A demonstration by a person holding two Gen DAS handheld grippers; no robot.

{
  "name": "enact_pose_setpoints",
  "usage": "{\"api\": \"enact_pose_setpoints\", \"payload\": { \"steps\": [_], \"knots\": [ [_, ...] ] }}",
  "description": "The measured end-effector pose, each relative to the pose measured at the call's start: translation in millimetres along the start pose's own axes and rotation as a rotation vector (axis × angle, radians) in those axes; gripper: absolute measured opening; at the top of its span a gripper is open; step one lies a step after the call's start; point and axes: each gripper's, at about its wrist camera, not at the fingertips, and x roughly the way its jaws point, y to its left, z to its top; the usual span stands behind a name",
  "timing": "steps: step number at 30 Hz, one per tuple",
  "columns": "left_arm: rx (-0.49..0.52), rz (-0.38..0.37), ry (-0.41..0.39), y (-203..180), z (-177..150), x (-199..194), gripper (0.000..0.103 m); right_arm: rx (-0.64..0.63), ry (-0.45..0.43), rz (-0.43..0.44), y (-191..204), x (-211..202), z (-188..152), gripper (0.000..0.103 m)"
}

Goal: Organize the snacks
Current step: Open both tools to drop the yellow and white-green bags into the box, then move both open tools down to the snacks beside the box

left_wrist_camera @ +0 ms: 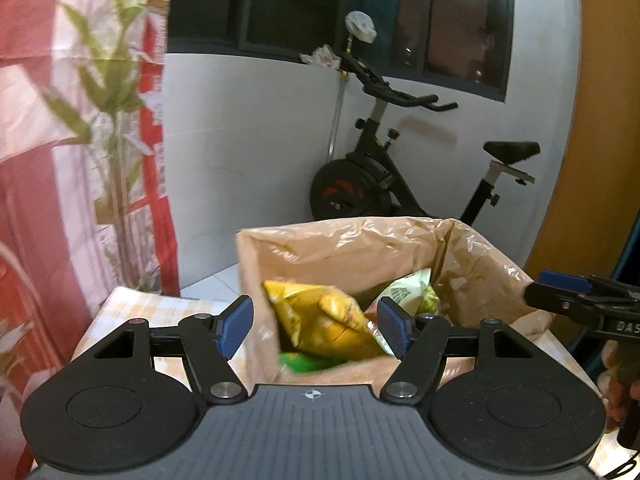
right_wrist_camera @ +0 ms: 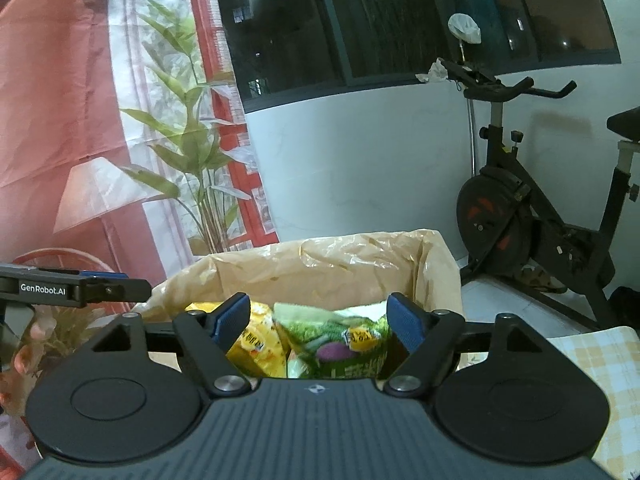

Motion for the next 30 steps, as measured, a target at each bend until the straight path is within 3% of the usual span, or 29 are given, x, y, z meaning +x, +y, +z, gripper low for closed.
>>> {"api": "enact_pose_setpoints", "payload": {
  "steps": [8,14,25,30],
  "knots": [
    [-0.107,0.058,-0.024,21.8,-42.5,-29.7,0.071,-0.037,-0.033,-0.029,1.9,-40.9,-24.2,0.078],
    [-0.198,0.092,0.006,30.8,-75.6,-25.0,0.070,-0.061,-0.039,-0.081,-1.9,-61.2,-45.0,0.078],
    [-0.286,0.179,0.073,44.6,-125.3,-11.4,0.070,-0.103,0.092,-0.200,-27.8,-52.1,-109.2,0.077],
    [-0.305,0.215,0.100,49.9,-135.3,-9.3,0.070,-0.117,0.203,-0.249,-43.6,-33.2,-148.2,0.068]
  ]
}}
